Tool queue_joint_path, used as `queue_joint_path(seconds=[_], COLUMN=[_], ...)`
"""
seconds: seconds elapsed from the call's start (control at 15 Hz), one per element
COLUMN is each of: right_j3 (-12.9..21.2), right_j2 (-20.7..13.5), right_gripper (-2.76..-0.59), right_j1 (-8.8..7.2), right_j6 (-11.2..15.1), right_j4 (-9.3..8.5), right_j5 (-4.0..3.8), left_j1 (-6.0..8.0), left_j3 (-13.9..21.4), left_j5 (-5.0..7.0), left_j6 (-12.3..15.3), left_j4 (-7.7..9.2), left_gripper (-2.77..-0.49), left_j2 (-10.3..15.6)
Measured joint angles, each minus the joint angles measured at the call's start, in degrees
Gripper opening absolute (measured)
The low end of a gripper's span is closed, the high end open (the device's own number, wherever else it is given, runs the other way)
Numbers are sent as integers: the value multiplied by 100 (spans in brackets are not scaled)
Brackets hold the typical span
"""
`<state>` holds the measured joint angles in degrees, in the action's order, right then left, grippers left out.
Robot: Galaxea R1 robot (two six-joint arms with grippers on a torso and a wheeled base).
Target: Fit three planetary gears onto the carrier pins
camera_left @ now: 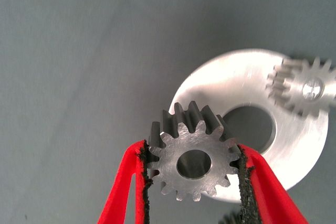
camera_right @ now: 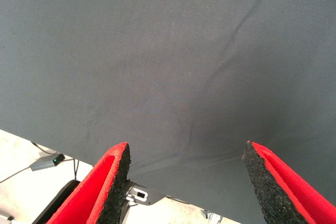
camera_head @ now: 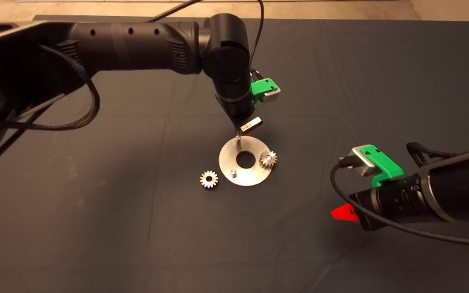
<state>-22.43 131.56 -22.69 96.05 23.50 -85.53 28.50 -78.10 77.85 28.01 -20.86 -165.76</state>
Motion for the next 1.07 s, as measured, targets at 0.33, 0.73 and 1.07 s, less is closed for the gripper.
queue_joint_path(seconds=[0.33,0.73,1.07], right_j3=[2,5,5], right_j2=[-30,-30,-28], right_gripper=[-175,-175,-175], right_j1=[0,0,0], right_j6=[0,0,0], right_j4=[-5,-16,-49], right_j5=[-9,-5,-5], left_j1=[-2,-3,-38], left_j3=[-106,-142,-136], left_j5=[-101,-81,-84], left_j6=[-56,-183,-191], left_j4=[9,20,94], left_gripper=[-248,-248,-248], left_j2=[-218,-156,-78])
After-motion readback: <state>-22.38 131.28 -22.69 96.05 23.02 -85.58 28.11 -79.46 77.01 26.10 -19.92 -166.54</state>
